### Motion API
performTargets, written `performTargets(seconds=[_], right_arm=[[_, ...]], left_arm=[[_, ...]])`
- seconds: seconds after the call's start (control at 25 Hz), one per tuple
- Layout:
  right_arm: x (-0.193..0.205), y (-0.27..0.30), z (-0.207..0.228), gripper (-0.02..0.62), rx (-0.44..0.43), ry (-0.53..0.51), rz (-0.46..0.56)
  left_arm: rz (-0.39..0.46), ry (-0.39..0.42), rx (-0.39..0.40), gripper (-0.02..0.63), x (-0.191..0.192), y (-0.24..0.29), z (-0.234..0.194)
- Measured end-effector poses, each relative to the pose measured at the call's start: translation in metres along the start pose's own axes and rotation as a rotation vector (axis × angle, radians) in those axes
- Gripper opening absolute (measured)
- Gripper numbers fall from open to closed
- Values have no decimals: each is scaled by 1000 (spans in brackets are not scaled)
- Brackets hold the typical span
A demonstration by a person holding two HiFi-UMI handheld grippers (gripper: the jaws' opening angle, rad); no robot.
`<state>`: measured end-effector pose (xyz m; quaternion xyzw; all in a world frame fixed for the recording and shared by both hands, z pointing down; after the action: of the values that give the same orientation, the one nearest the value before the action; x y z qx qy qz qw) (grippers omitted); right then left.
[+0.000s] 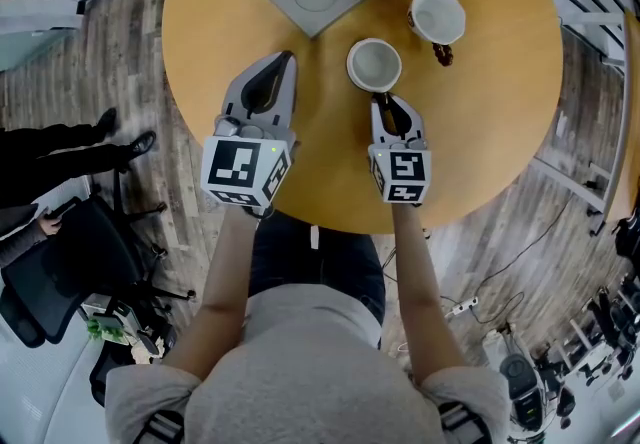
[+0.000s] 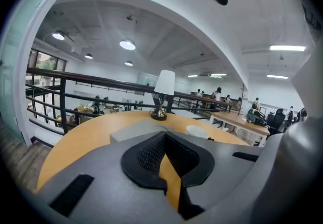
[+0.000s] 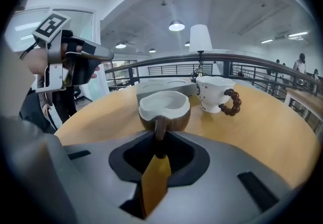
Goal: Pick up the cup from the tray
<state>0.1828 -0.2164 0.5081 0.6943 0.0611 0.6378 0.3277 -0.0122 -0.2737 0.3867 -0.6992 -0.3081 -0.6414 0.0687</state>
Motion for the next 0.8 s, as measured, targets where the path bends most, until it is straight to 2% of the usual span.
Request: performTargets(seconds=[0.16, 0.2, 0.24, 0.4, 0.44, 0.48, 0.52, 0.6, 0.8], right_arm=[[2, 1, 0, 53, 6, 58, -16], [3, 0, 0, 77, 2, 90, -20], [3, -2, 1, 155, 0, 118, -20], [-15, -26, 7, 170, 83, 135, 74], [-24, -35, 8, 166, 108, 127, 113], [-34, -44, 9, 134, 129, 120, 153], [-43, -51, 10, 48, 146, 113, 191], [-61, -62, 11, 11, 165, 109, 251], [-85, -73, 16, 8, 199, 165, 313]], left_arm=[[7, 4, -1, 6, -2, -1, -2], [9, 5, -1, 6, -3, -1, -2], [11, 6, 0, 6, -3, -1, -3], [14, 16, 10, 6, -6, -3, -3], [15, 17, 14, 6, -7, -4, -3], [17, 18, 18, 6, -7, -4, -2], [19, 20, 23, 6, -8, -5, 0], [23, 29, 34, 6, -11, -5, 4], [28, 54, 46, 6, -16, -5, 17]])
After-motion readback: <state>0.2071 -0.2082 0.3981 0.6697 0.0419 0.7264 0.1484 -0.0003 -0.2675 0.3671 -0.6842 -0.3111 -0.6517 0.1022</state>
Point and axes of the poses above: the fingertips, and each gripper's own axes: y forward along the fingers, z to its right, x out of its underside, the point moved 6 cm from there along -y, backward along the fingers, and after that the axes turned 1 degree about -y, right-handed, at the moved point
